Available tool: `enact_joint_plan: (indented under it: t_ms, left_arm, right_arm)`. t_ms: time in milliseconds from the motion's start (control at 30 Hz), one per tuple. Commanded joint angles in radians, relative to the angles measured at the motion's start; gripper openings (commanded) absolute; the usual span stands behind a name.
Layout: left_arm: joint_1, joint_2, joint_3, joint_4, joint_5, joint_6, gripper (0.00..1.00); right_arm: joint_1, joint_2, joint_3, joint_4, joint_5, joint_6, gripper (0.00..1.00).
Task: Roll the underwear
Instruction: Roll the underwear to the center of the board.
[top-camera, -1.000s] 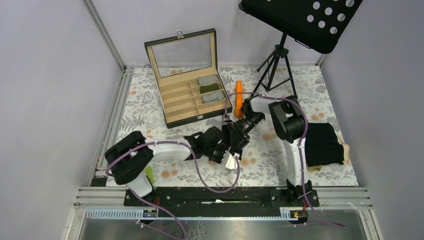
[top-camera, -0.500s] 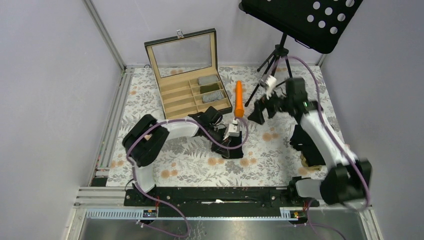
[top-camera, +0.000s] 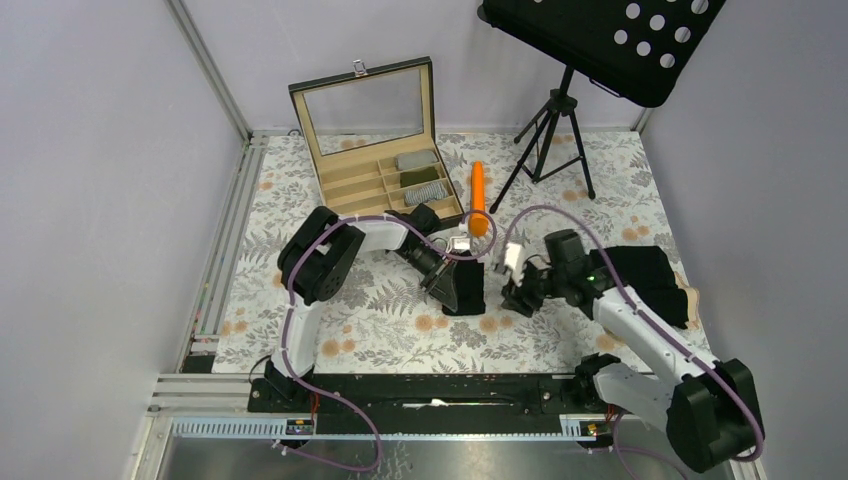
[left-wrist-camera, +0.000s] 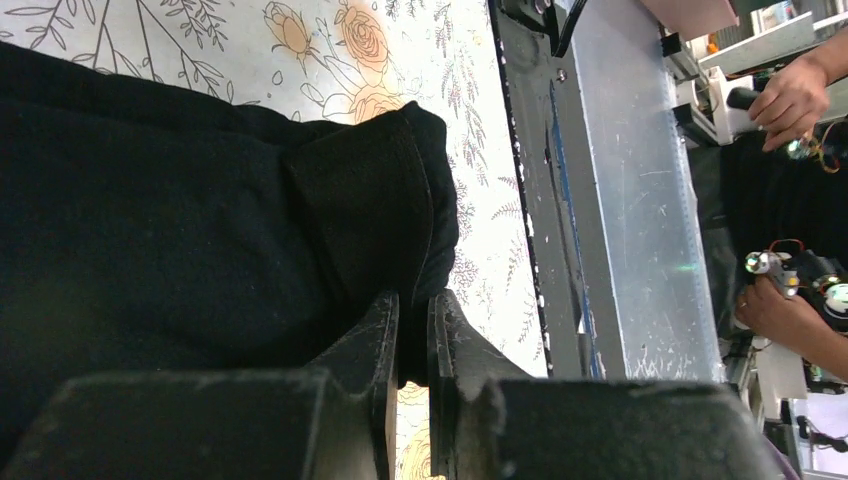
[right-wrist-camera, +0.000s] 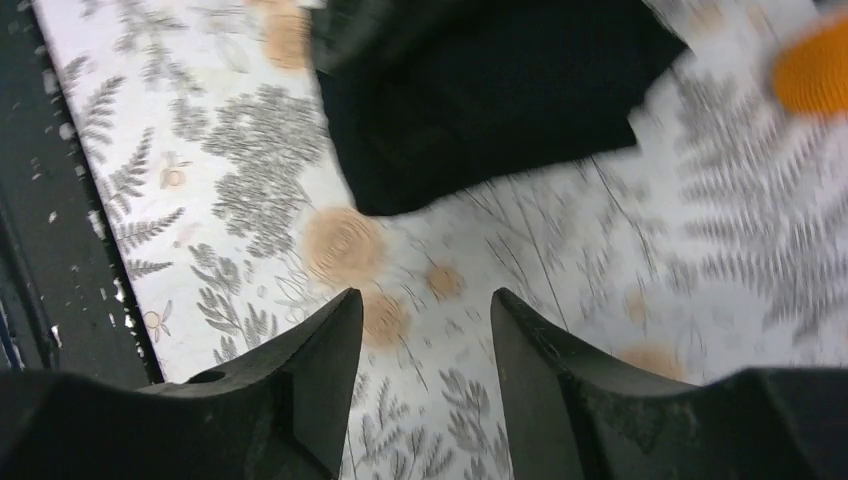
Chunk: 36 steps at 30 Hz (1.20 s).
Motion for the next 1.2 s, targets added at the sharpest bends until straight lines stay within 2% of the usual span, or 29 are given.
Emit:
enact_joint_plan:
  t_ms: [0, 67, 167, 333, 433, 500, 633, 667, 733, 800, 967, 1067, 1167]
  left_arm:
    - [0.006, 0.053, 0.02, -0.021, -0.034, -0.012, 0.0]
    - [0.008, 0.059, 0.022, -0.011, -0.033, -0.022, 0.0]
    - [0.007, 0.067, 0.03, -0.008, -0.03, -0.028, 0.0]
    - [0.009, 0.075, 0.036, -0.007, -0.035, -0.034, 0.0]
    - [0.01, 0.075, 0.034, -0.008, -0.04, -0.038, 0.0]
    - [0.012, 0.073, 0.036, -0.008, -0.04, -0.041, 0.0]
    - [0.019, 0.063, 0.036, -0.007, -0.048, -0.057, 0.0]
    - [0.024, 0.055, 0.036, -0.008, -0.05, -0.064, 0.02]
    - [0.042, 0.034, 0.035, -0.008, -0.066, -0.087, 0.18]
    - [0.08, -0.011, 0.023, -0.007, -0.07, -0.1, 0.29]
    - [0.213, -0.203, -0.018, -0.007, -0.131, -0.141, 0.41]
    - [0.277, -0.329, -0.055, 0.022, -0.175, -0.17, 0.45]
    - [0.308, -0.455, -0.115, 0.072, -0.235, -0.201, 0.45]
  right_arm:
    - [0.222, 0.031, 0.01, 0.085, 0.08, -0.116, 0.59]
    - [0.312, 0.063, -0.002, 0.179, 0.12, -0.13, 0.65]
    - [0.378, 0.108, -0.011, 0.271, 0.148, -0.205, 0.7]
    - [0.416, 0.236, 0.019, 0.297, 0.132, -0.284, 0.7]
    - [0.429, 0.303, 0.024, 0.309, 0.113, -0.307, 0.63]
    - [0.441, 0.336, 0.027, 0.328, 0.1, -0.303, 0.55]
    - [0.447, 0.397, 0.068, 0.302, 0.072, -0.264, 0.21]
    - [0.445, 0.414, 0.08, 0.289, 0.082, -0.254, 0.14]
    - [0.445, 0.433, 0.108, 0.248, 0.101, -0.239, 0.03]
    - [0.439, 0.436, 0.144, 0.18, 0.091, -0.219, 0.01]
    - [0.373, 0.507, 0.247, -0.027, -0.004, -0.188, 0.0]
    - [0.307, 0.607, 0.353, -0.175, -0.052, -0.177, 0.0]
    - [0.21, 0.784, 0.496, -0.319, -0.138, -0.127, 0.0]
